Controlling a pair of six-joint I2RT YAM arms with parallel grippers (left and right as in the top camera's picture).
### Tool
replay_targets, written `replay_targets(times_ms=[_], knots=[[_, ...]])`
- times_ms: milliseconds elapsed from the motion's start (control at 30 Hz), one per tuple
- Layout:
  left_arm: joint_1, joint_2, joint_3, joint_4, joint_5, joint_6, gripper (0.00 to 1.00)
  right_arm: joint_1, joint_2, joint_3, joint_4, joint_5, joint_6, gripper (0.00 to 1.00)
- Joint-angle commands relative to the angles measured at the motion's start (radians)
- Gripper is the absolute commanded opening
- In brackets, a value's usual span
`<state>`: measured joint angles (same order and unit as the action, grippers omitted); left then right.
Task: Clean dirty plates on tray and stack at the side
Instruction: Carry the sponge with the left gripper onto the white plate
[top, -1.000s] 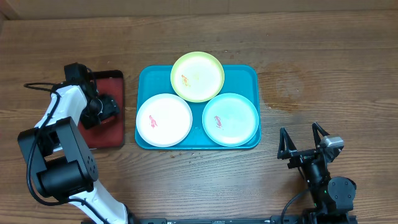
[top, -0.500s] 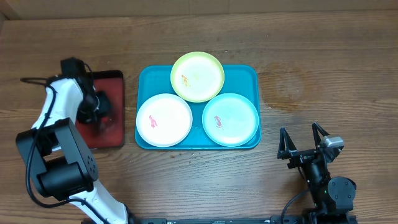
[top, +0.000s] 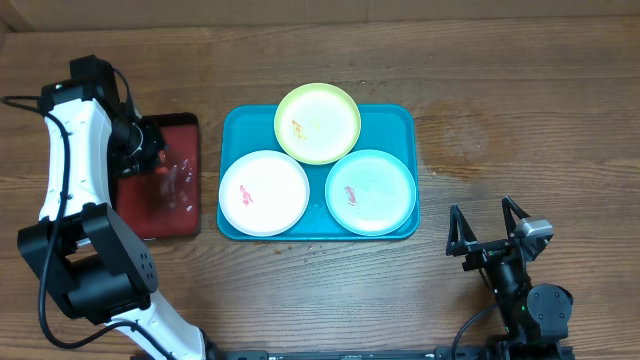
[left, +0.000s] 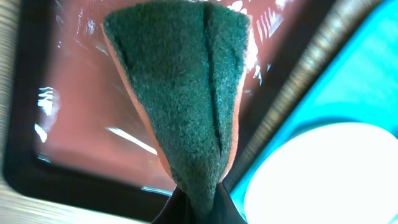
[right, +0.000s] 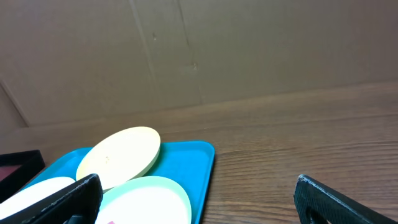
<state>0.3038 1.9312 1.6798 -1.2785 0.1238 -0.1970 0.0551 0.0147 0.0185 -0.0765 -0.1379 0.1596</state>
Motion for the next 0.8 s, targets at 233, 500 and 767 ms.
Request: replay_targets(times_ms=[233,500,767], knots=[[-0.061,-0.035,0.025,-0.161,0.417,0.253,0.04,0.005,-0.011,-0.010,0.003,0.010,-0.003,1.00],[-0.244,-0.035,-0.177,-0.083,0.415,0.279,0.04,0.005,-0.011,-0.010,0.003,0.010,-0.003,1.00],[-0.390,-0.035,-0.389,0.182,0.387,0.141,0.04,0.005,-0.011,-0.010,0.003,0.010,-0.003,1.00]])
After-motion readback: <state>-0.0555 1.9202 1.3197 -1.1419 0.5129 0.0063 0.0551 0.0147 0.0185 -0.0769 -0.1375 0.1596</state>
